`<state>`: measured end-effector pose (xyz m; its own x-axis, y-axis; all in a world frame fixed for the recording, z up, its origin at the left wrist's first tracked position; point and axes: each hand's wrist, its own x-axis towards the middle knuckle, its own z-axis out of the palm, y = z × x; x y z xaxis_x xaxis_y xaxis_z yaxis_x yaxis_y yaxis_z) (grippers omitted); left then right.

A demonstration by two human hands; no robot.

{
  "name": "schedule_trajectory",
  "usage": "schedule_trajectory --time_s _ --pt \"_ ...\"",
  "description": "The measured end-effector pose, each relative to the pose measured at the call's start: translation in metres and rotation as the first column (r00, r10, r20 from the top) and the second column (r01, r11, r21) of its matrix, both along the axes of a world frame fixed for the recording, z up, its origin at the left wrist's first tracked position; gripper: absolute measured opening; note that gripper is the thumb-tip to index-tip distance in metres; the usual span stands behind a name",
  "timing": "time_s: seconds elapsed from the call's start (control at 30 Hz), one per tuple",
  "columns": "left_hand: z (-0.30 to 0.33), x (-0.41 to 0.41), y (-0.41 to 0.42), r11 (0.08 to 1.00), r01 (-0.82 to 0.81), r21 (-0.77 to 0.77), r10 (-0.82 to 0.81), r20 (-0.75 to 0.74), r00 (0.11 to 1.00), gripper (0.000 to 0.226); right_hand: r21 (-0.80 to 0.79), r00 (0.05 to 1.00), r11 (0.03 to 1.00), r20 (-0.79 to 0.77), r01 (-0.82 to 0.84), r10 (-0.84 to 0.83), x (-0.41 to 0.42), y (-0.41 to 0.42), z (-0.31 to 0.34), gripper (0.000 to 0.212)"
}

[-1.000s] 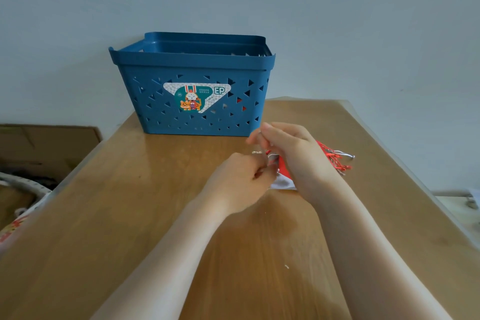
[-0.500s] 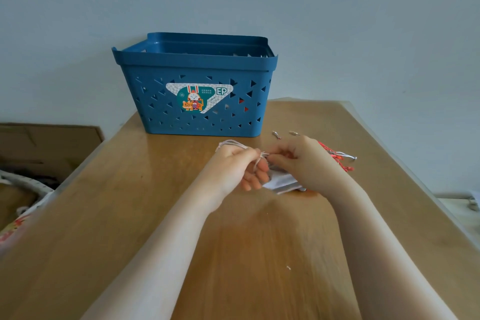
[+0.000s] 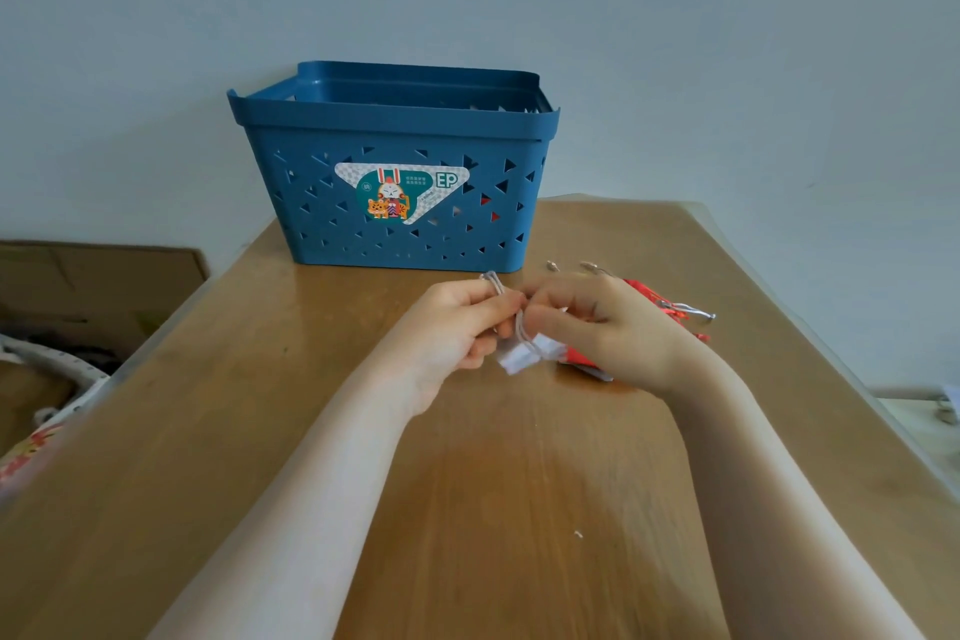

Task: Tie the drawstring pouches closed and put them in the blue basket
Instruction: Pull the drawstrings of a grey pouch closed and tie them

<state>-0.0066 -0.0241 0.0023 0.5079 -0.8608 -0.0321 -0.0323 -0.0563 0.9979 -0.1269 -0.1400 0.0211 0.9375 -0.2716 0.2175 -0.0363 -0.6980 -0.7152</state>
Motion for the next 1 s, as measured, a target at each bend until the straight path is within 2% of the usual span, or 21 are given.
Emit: schedule_trajectory --time_s 0.07,0.13,0.23,0.37,0.53,0.6,0.7,0.8,0.9,1.0 --pt "0.0 0.001 0.0 1.0 0.023 0.012 -0.022 -0.014 1.0 0.026 0.101 0.998 0.993 0.006 0.057 -0.058 -0.001 -0.001 -0.001 0.016" --pt "0.0 0.001 0.001 0.999 0.033 0.013 -0.033 -0.033 0.999 0.025 0.03 0.998 0.997 0.013 0.068 -0.068 0.001 -0.001 -0.004 0.009" --pt "0.001 -0.003 0.001 1.0 0.015 0.021 -0.016 0.018 1.0 0.014 -0.112 0.998 0.992 0.003 0.064 -0.064 0.003 0.0 -0.004 0.022" --pt "0.0 -0.001 -0.002 0.998 -0.066 0.018 0.063 0.137 0.989 0.008 -0.106 0.985 0.979 0.024 0.171 -0.17 0.003 -0.001 -0.003 0.009" --pt "0.001 0.0 0.0 1.0 -0.011 0.004 0.011 0.146 0.989 0.005 -0.103 0.972 0.967 0.019 0.235 -0.234 0.006 -0.002 -0.006 0.008" --pt "0.001 0.002 0.0 0.999 -0.033 0.016 0.028 0.236 0.971 0.006 -0.112 0.967 0.962 -0.01 0.25 -0.253 0.007 -0.003 -0.005 0.006" --pt "-0.002 0.003 -0.003 0.992 -0.128 0.022 0.102 0.469 0.877 0.006 -0.104 0.965 0.961 -0.013 0.258 -0.261 0.007 -0.001 -0.004 0.013" --pt "-0.004 0.002 -0.006 0.971 -0.232 -0.058 0.206 0.694 0.69 0.007 -0.089 0.971 0.967 0.01 0.237 -0.237 0.008 0.006 -0.001 0.018" --pt "-0.008 0.005 -0.007 0.935 -0.175 -0.307 0.351 0.754 0.555 0.012 0.037 0.978 0.978 0.023 0.205 -0.206 0.006 0.011 0.002 0.014" --pt "-0.012 0.008 -0.007 0.908 -0.122 -0.4 0.394 0.723 0.567 0.017 0.141 0.979 0.97 0.023 0.198 -0.203 0.005 0.012 0.003 0.02"
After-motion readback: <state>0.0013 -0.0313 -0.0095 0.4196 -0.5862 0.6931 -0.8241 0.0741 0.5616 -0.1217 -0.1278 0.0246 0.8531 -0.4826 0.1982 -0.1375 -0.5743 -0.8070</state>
